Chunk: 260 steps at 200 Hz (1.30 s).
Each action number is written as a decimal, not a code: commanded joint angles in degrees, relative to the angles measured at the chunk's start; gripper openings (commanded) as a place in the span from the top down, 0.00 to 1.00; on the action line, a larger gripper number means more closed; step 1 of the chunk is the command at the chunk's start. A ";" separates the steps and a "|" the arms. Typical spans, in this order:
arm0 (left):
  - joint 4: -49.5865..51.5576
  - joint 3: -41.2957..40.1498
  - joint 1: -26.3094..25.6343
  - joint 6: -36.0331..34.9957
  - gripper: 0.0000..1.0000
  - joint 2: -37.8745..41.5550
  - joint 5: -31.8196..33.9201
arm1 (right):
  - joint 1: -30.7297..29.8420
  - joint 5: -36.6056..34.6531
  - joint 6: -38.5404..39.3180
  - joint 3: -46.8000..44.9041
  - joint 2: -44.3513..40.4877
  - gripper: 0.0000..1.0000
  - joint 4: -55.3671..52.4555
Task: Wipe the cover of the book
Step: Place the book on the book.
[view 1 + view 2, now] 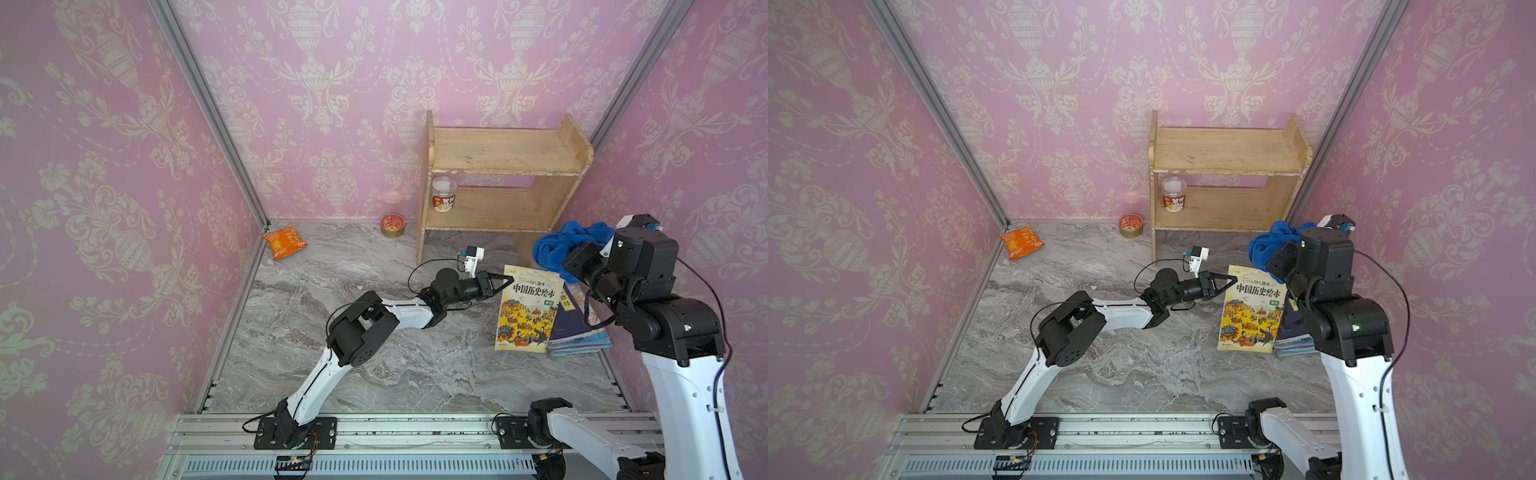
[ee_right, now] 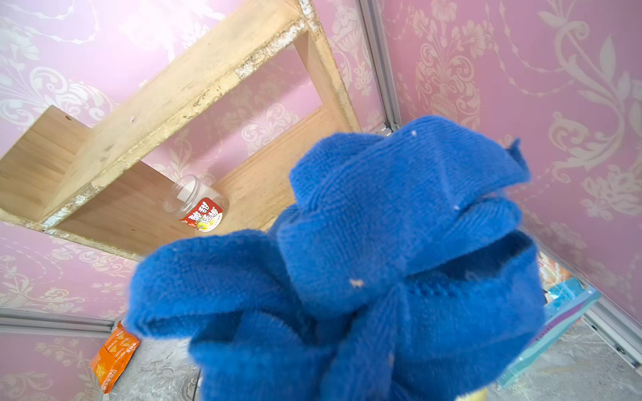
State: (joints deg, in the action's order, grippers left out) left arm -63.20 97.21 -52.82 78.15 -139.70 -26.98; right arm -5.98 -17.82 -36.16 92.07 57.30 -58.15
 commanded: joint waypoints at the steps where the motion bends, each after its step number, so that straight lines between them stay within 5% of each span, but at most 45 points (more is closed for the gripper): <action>1: -7.14 14.81 -2.55 9.00 1.00 -7.22 7.37 | 0.08 1.04 -0.69 -1.11 -1.05 1.00 -3.07; 67: 24.09 58.57 -7.51 7.23 1.00 -32.01 19.16 | 0.02 6.84 -0.28 -9.20 -4.65 1.00 -0.09; 108: 28.85 57.12 -7.92 5.96 1.00 -33.90 26.41 | 0.11 8.17 1.09 -12.66 -6.22 1.00 1.26; 151: 33.91 57.63 -7.09 4.97 0.79 -34.25 23.93 | 0.09 10.76 1.27 -16.24 -6.54 1.00 3.42; 174: 31.23 58.48 -6.36 5.15 1.00 -33.18 20.09 | 0.07 11.23 1.44 -16.89 -6.07 1.00 3.37; 217: 23.51 55.91 -6.07 5.75 1.00 -28.20 15.31 | 0.08 12.40 0.66 -17.06 -5.95 1.00 4.61; 237: 29.64 55.99 -6.11 3.02 1.00 -27.74 14.85 | 0.08 13.06 0.55 -16.27 -5.47 1.00 4.61; 260: 36.62 56.26 -6.25 0.27 0.86 -28.42 15.85 | 0.13 13.00 0.63 -16.18 -5.82 1.00 4.28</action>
State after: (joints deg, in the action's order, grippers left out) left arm -32.18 153.38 -59.00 82.56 -171.87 -9.96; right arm -5.98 -5.45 -35.97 75.16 51.68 -55.18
